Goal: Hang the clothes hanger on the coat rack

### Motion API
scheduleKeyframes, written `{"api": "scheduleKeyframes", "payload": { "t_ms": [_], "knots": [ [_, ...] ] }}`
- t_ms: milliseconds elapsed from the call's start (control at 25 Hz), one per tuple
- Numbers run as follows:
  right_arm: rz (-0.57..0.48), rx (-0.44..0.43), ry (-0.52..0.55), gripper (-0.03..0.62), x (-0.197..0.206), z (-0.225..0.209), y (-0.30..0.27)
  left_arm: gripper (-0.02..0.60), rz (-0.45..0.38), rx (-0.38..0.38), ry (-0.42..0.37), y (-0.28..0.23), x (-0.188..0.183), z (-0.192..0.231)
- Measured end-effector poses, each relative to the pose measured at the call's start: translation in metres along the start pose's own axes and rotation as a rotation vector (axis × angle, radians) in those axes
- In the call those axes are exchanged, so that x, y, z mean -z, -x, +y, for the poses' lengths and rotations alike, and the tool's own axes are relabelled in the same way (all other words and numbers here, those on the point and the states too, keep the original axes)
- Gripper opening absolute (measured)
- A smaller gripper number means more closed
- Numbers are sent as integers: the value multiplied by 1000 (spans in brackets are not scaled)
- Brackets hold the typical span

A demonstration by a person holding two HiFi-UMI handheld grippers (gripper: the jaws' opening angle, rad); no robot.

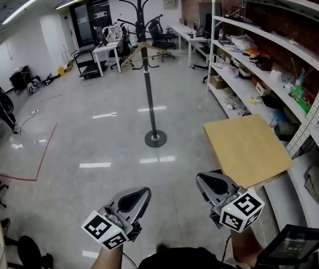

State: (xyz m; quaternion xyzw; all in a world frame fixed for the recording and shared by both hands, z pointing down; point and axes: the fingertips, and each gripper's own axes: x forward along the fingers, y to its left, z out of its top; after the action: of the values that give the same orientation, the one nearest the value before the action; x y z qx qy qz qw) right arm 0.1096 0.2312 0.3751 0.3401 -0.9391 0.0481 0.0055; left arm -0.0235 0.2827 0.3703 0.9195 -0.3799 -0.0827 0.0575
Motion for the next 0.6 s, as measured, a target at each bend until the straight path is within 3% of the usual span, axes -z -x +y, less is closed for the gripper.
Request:
{"api": "scheduleKeyframes", "payload": {
  "t_ms": [600],
  "knots": [
    [7,-58,-75,8,12,-36,133,0,104,-95,22,-37,36,-126]
  ]
}}
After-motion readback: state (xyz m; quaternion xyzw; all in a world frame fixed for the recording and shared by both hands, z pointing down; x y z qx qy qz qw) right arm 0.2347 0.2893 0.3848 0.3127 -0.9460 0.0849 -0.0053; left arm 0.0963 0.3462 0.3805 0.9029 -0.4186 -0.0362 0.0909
